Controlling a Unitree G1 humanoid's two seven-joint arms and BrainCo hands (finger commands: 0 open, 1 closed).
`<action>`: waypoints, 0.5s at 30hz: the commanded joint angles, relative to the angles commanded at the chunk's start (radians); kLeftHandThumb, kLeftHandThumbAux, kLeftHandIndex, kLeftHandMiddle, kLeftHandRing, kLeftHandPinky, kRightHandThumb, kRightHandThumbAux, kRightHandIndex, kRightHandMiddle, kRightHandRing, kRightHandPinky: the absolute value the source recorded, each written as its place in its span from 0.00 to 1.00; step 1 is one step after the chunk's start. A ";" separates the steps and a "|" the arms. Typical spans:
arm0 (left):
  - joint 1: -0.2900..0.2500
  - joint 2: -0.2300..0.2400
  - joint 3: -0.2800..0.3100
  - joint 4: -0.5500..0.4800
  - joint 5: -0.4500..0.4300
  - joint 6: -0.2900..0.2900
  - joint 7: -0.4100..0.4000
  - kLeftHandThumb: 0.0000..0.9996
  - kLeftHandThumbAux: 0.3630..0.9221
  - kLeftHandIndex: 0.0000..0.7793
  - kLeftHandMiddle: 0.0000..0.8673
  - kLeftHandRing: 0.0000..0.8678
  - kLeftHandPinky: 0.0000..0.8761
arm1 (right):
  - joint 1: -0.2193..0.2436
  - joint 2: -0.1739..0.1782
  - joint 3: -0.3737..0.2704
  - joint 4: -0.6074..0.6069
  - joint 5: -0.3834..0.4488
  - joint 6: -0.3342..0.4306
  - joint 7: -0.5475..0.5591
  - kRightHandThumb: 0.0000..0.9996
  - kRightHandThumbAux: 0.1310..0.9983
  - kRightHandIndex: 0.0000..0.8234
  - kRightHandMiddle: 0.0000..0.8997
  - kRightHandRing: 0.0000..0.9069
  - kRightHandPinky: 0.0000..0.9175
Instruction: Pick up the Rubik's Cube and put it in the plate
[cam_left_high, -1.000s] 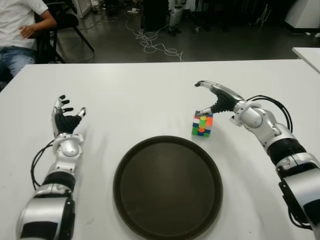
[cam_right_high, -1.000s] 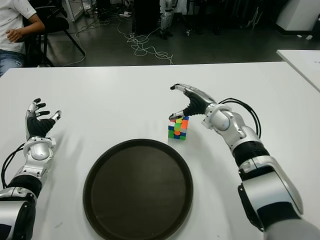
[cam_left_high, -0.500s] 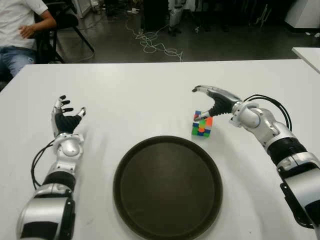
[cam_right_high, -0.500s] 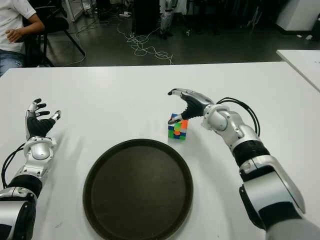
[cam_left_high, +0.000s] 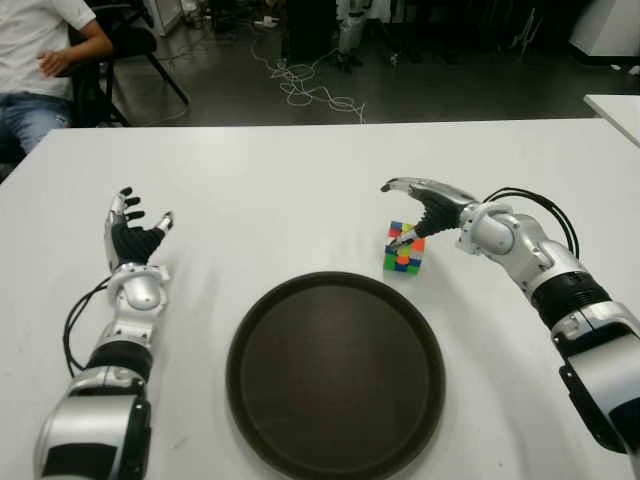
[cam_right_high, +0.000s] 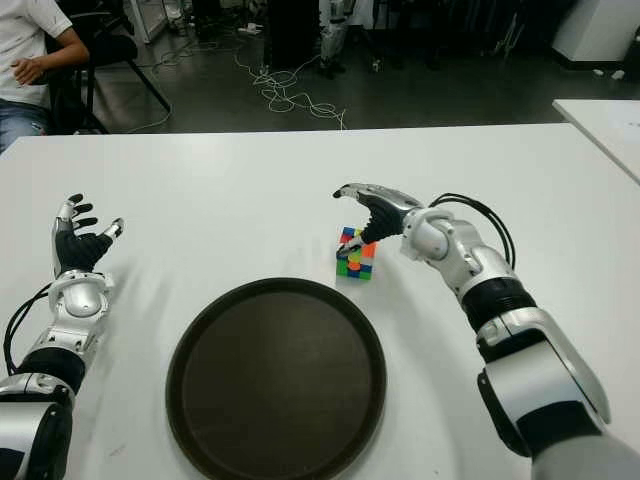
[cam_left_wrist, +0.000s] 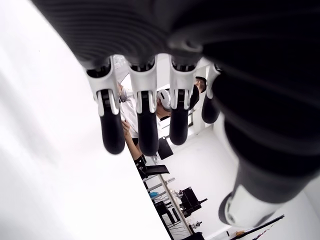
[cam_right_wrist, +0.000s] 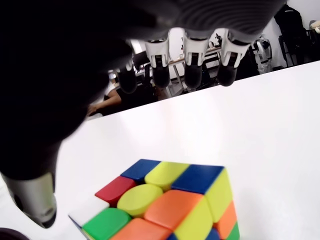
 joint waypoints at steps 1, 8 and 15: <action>0.000 0.000 0.001 0.000 -0.001 0.000 -0.001 0.06 0.72 0.17 0.29 0.34 0.40 | 0.000 0.000 0.000 -0.001 0.000 0.001 0.003 0.00 0.64 0.03 0.03 0.04 0.01; 0.000 -0.001 0.008 0.003 -0.009 -0.006 -0.007 0.08 0.75 0.18 0.36 0.42 0.52 | 0.011 0.002 -0.010 -0.018 0.011 0.017 0.013 0.00 0.67 0.04 0.04 0.04 0.01; -0.001 0.002 0.004 0.009 -0.002 -0.011 0.000 0.07 0.74 0.18 0.35 0.41 0.47 | 0.022 0.004 -0.015 -0.023 0.016 0.028 0.009 0.00 0.69 0.06 0.07 0.07 0.02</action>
